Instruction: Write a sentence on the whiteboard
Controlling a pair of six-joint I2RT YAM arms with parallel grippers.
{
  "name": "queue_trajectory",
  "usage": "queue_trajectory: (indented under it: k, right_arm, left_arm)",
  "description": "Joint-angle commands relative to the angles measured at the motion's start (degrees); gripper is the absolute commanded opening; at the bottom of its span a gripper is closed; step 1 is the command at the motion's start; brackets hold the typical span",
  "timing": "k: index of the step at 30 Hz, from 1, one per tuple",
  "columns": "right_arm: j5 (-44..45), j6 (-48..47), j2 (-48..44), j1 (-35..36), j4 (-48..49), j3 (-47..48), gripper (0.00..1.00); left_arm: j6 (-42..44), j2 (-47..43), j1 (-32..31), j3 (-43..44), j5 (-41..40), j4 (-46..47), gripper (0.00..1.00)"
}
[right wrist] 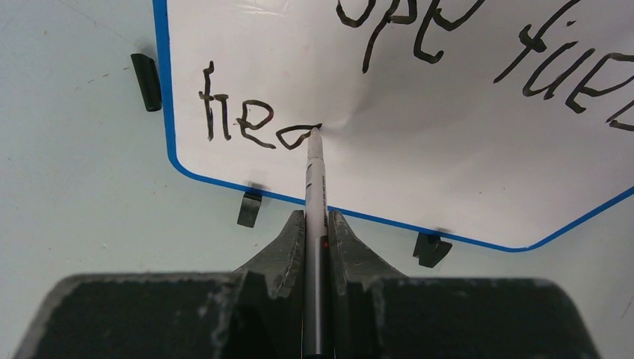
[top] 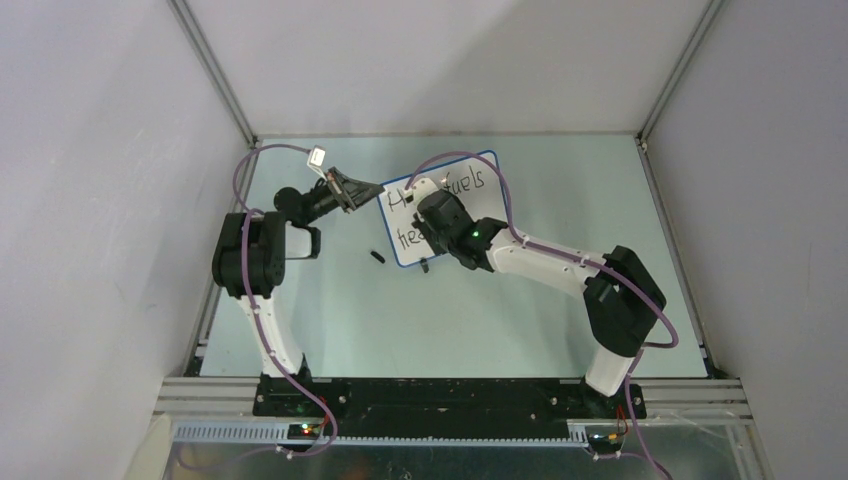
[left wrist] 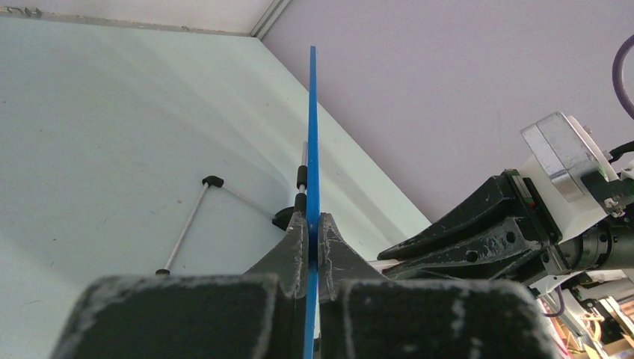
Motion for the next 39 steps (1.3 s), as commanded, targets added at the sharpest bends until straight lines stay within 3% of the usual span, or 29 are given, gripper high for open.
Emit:
queue_trajectory:
  k: [1,20,29,39]
  right_arm:
    - [1.8,0.8,1.1,0.1,0.5,0.5,0.0]
    - [2.1,0.8,-1.5,-0.2,1.1,-2.8,0.0]
    - [0.0,0.6,-7.9,-0.2,2.7,-2.8,0.0]
    - [0.8,0.7,-6.6,-2.0,4.1,-2.8,0.0]
  left_arm:
    - [0.1,0.0,-0.9,0.9,1.9,2.7,0.0]
    - [0.1,-0.1,-0.9,0.8,1.9,2.8,0.0]
    - [0.2,-0.2,-0.9,0.7,1.9,2.8,0.0]
    - [0.2,-0.2,-0.9,0.6,1.8,2.8,0.0]
